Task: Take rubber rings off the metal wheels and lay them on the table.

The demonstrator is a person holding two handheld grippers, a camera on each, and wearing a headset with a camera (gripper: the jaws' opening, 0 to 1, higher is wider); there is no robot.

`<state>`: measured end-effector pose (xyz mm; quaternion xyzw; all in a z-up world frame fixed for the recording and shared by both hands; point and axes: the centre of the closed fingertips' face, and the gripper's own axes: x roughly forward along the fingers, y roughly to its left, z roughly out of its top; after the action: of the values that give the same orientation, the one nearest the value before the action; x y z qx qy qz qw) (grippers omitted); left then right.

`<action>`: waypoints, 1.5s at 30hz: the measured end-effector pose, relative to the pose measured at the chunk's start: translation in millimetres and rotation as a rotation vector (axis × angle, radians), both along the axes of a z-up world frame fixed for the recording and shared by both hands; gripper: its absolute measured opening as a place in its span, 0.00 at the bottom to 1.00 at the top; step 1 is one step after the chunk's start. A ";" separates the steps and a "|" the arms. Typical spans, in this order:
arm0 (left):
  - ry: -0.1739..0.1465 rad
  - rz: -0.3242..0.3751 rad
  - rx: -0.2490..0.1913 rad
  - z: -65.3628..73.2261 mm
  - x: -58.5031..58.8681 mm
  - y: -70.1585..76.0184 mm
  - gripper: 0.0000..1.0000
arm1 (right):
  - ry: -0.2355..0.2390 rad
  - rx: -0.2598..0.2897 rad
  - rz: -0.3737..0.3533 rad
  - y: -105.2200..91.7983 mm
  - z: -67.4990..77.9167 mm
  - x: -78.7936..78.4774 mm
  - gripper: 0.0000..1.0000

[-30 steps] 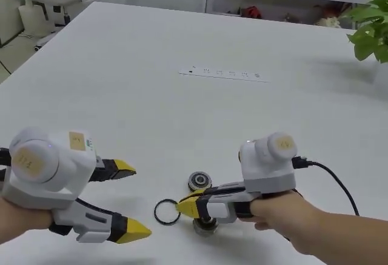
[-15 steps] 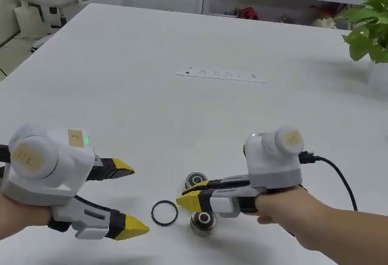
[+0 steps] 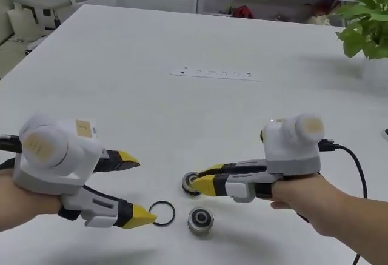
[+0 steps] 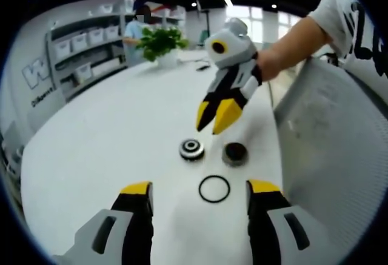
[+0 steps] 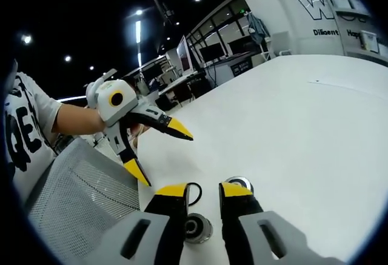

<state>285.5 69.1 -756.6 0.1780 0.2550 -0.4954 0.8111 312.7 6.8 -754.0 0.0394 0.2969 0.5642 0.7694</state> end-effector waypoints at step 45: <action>0.061 -0.048 -0.029 -23.3 40.7 -45.6 0.50 | -0.161 -0.154 0.110 -13.2 -41.3 14.8 0.28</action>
<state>326.2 23.6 -779.9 0.1570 0.2681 -0.5234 0.7934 327.5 -6.4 -795.3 -0.0817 0.2784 0.5824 0.7594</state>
